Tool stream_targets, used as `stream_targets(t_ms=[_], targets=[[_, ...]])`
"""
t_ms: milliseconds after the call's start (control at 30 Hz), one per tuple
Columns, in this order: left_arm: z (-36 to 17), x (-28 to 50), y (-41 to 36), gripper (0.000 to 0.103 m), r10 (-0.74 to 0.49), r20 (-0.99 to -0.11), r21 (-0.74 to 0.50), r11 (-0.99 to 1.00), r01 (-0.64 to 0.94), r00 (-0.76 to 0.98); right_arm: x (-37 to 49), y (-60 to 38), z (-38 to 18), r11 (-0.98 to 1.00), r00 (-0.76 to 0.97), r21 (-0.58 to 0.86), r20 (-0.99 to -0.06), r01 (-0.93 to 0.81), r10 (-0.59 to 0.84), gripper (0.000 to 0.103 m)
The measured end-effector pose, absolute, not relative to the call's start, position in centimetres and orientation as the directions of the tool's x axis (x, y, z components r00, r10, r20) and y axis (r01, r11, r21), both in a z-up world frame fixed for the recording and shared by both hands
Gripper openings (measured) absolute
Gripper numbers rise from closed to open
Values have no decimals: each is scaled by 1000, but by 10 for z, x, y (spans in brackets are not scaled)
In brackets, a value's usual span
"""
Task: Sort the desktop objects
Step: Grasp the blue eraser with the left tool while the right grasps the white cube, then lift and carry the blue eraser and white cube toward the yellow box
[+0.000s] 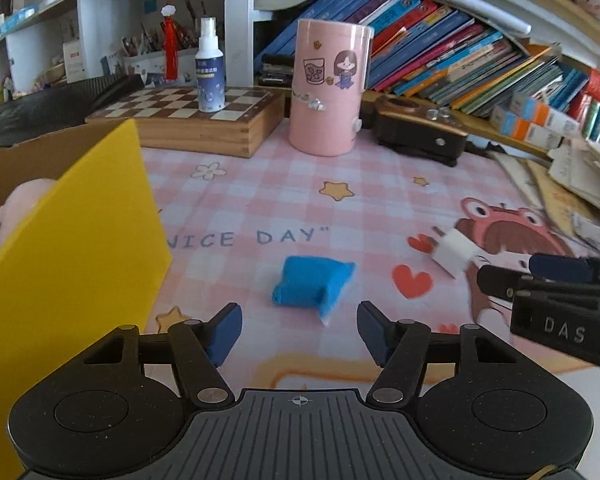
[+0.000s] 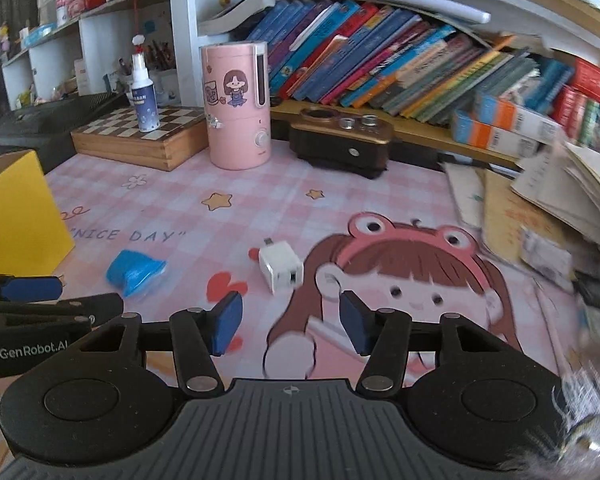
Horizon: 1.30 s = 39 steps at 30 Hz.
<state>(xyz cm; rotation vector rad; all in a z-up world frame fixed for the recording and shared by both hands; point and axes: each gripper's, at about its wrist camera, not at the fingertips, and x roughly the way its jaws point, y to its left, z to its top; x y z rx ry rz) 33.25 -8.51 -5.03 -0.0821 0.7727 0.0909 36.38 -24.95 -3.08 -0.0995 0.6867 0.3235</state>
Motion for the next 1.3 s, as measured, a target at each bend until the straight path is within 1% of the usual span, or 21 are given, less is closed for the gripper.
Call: stream_targets(t_ms=[200, 400, 467, 567, 633, 667, 700, 833, 1033, 1300], targets=[[-61, 359, -87, 63, 51, -712, -20, 996, -92, 701, 403, -241, -45, 928, 688, 26, -663, -372, 295, 46], [-66, 370, -90, 61, 52, -719, 3, 997, -72, 693, 423, -235, -55, 918, 668, 24, -678, -396, 307, 42], [-67, 371, -90, 56, 51, -723, 0, 997, -73, 689, 427, -233, -57, 913, 661, 23, -682, -408, 313, 41], [-69, 372, -92, 50, 60, -719, 14, 997, -72, 692, 430, -232, -61, 907, 648, 24, -691, -420, 319, 36], [-68, 372, -93, 44, 63, -716, 22, 997, -67, 696, 431, -232, -63, 904, 640, 24, -697, -428, 322, 29], [-68, 372, -94, 42, 62, -715, 24, 998, -65, 696, 432, -231, -63, 901, 637, 27, -699, -432, 326, 28], [-67, 372, -93, 41, 63, -717, 24, 998, -66, 694, 432, -231, -63, 901, 639, 24, -697, -434, 326, 23], [-58, 362, -95, 40, 58, -699, 8, 997, -74, 713, 430, -232, -60, 904, 645, 26, -692, -428, 325, 23], [-38, 336, -98, 40, 35, -668, -23, 997, -67, 744, 414, -244, -47, 916, 663, 71, -668, -394, 338, 23], [-20, 293, -98, 40, 15, -655, -63, 995, -75, 756, 375, -256, -31, 921, 667, 107, -658, -375, 348, 23]])
